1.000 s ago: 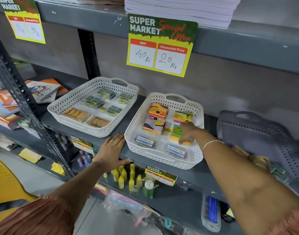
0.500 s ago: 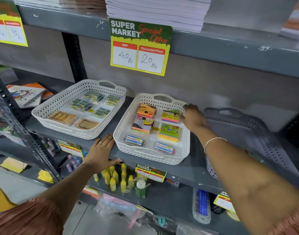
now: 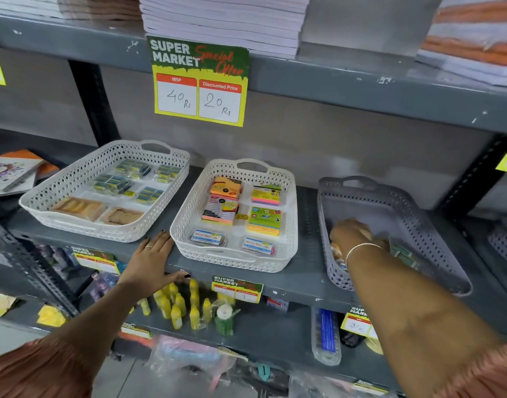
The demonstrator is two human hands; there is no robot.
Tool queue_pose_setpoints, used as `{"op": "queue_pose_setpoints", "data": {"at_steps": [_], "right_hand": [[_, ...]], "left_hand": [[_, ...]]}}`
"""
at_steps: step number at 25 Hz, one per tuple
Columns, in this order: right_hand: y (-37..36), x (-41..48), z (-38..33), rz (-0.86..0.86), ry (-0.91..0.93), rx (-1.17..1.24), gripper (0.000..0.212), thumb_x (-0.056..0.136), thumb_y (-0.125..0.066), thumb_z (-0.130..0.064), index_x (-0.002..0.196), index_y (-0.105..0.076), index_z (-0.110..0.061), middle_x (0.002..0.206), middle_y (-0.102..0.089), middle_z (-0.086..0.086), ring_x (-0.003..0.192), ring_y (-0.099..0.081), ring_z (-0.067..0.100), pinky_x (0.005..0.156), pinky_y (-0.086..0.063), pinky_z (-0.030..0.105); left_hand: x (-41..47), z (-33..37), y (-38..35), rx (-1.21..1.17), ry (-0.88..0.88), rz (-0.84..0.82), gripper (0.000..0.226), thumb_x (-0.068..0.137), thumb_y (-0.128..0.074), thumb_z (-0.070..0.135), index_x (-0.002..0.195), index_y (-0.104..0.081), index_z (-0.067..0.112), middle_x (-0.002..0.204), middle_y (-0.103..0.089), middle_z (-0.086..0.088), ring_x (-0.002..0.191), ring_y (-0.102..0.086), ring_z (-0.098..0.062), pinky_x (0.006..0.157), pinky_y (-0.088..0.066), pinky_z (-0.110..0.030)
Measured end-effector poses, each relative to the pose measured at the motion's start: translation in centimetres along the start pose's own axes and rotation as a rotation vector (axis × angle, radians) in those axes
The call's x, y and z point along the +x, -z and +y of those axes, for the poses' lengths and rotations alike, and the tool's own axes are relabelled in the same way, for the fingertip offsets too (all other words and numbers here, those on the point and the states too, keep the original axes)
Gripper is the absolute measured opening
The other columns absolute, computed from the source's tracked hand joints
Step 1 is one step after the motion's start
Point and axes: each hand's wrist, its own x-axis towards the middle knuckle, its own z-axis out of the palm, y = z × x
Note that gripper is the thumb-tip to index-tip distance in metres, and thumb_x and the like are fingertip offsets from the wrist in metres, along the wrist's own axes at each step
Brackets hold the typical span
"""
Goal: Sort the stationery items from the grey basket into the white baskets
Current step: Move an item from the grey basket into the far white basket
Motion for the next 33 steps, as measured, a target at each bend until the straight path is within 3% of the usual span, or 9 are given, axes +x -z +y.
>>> {"op": "queue_pose_setpoints", "data": {"at_steps": [3,8,13,18,24,26,28,31,33], "right_hand": [[-0.3,-0.8,-0.2,0.014,0.020,-0.035,0.051,0.081,-0.064,-0.014,0.131,-0.057,-0.007,0.134,-0.054,0.010,0.123,-0.054,0.033,0.080,-0.054,0.036],[-0.7,-0.8,0.1,0.079,0.008,0.138,0.058,0.089,-0.058,-0.013,0.141,-0.036,0.000,0.142,-0.041,0.017,0.133,-0.041,0.037,0.102,-0.045,0.039],[-0.4,-0.7,0.1,0.166,-0.018,0.303,0.050,0.092,-0.052,-0.007,0.137,-0.032,0.004,0.139,-0.047,0.023,0.130,-0.045,0.038,0.097,-0.047,0.041],[-0.5,-1.3,-0.2,0.083,-0.066,0.331,0.056,0.089,-0.056,-0.006,0.137,-0.030,0.005,0.136,-0.052,0.021,0.124,-0.054,0.037,0.095,-0.048,0.040],[3.5,-0.9,-0.2,0.239,-0.053,0.350,0.043,0.090,-0.052,-0.010,0.131,-0.051,0.003,0.131,-0.058,0.018,0.121,-0.058,0.036,0.091,-0.053,0.043],[6.0,-4.0,-3.5,0.317,0.085,0.397,0.041,0.092,-0.050,-0.016,0.129,-0.053,0.001,0.135,-0.054,0.018,0.125,-0.053,0.036,0.095,-0.050,0.046],[8.5,-6.0,-6.1,0.373,0.151,0.467,0.041,0.088,-0.057,-0.020,0.124,-0.055,-0.002,0.134,-0.055,0.017,0.124,-0.054,0.034,0.094,-0.049,0.040],[9.9,-8.3,-9.1,0.430,0.213,0.503,0.052,0.081,-0.067,-0.031,0.125,-0.054,-0.007,0.133,-0.056,0.015,0.123,-0.055,0.031,0.096,-0.047,0.035],[9.7,-10.9,-13.8,0.464,0.314,0.484,0.058,0.080,-0.068,-0.037,0.127,-0.052,-0.008,0.132,-0.055,0.014,0.123,-0.054,0.031,0.096,-0.047,0.036]], "left_hand": [[0.0,0.0,0.1,-0.001,-0.005,0.010,0.105,0.064,-0.029,0.079,0.138,-0.033,0.005,0.142,-0.042,-0.015,0.135,-0.032,-0.029,0.111,-0.025,-0.047],[-0.1,0.0,0.0,-0.012,-0.020,0.021,0.105,0.065,-0.029,0.079,0.139,-0.031,0.006,0.144,-0.040,-0.015,0.136,-0.030,-0.028,0.112,-0.023,-0.047],[0.0,-0.2,-0.1,-0.008,-0.026,0.030,0.103,0.065,-0.029,0.078,0.139,-0.033,0.006,0.144,-0.040,-0.014,0.136,-0.030,-0.028,0.112,-0.024,-0.046],[-0.1,-0.2,-0.1,-0.014,-0.038,0.069,0.103,0.065,-0.029,0.078,0.139,-0.033,0.006,0.144,-0.039,-0.015,0.136,-0.031,-0.028,0.112,-0.023,-0.046],[0.3,0.0,0.2,-0.032,-0.077,0.025,0.105,0.064,-0.028,0.079,0.142,-0.025,0.009,0.150,-0.029,-0.010,0.140,-0.021,-0.024,0.115,-0.015,-0.043],[-1.2,-2.3,0.8,-0.048,-0.024,0.072,0.104,0.066,-0.032,0.078,0.142,-0.023,0.008,0.151,-0.028,-0.011,0.140,-0.019,-0.024,0.115,-0.013,-0.039],[-2.4,-3.0,1.4,-0.011,-0.036,0.097,0.099,0.070,-0.034,0.076,0.140,-0.028,0.005,0.146,-0.035,-0.015,0.137,-0.025,-0.029,0.113,-0.013,-0.036],[-3.9,-3.2,1.6,0.027,-0.038,0.088,0.087,0.082,-0.022,0.072,0.127,-0.042,0.002,0.130,-0.051,-0.021,0.123,-0.036,-0.033,0.102,-0.022,-0.042],[-5.5,-7.5,2.0,0.033,0.027,0.115,0.085,0.084,-0.014,0.071,0.120,-0.046,0.001,0.120,-0.056,-0.023,0.112,-0.039,-0.033,0.095,-0.027,-0.044]]}}
